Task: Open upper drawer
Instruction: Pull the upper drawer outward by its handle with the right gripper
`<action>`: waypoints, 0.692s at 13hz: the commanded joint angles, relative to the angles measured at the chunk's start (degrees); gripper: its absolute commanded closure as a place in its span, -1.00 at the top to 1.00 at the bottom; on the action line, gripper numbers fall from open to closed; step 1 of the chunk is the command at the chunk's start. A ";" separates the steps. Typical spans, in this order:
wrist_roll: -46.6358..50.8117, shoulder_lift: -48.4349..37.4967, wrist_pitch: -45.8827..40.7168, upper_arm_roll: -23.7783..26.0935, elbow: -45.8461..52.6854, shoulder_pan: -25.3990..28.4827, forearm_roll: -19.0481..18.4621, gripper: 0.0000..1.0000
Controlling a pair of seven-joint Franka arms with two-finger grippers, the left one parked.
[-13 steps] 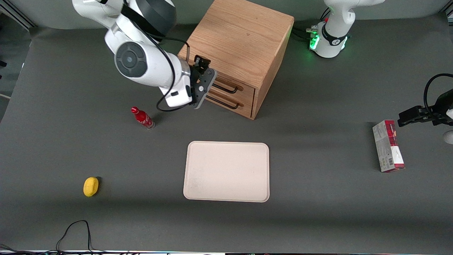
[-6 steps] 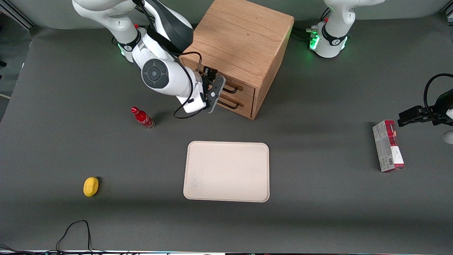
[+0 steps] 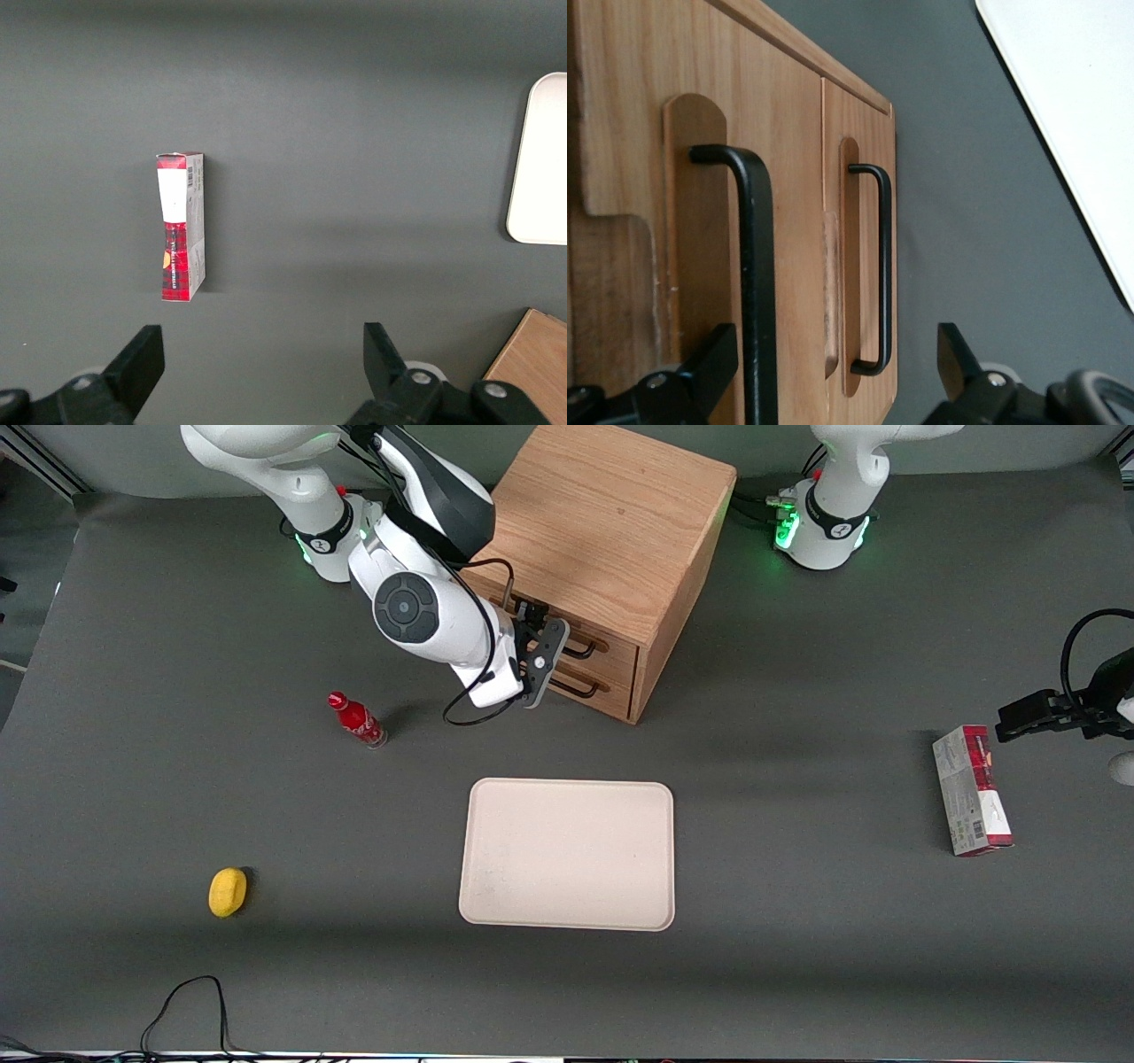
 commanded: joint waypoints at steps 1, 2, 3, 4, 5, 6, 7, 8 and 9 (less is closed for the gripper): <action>-0.98 -0.76 1.72 0.25 -0.61 0.24 -2.28 1.00; -0.98 -0.24 1.72 0.16 0.18 -0.11 -3.86 1.00; -0.98 0.81 1.72 0.07 1.75 -0.20 -5.79 1.00; -0.98 1.95 1.72 -0.10 3.25 -0.38 -7.29 1.00; -0.98 3.35 1.54 -0.10 5.18 -0.90 -8.34 1.00; -0.98 4.76 1.28 -0.71 7.11 -1.34 -9.31 1.00; -0.98 5.82 1.11 -1.85 8.70 -1.35 -10.02 1.00; -1.77 6.70 1.10 -2.64 10.37 -1.43 -10.11 1.00; -3.95 7.49 1.10 -4.13 12.04 -1.43 -10.03 1.00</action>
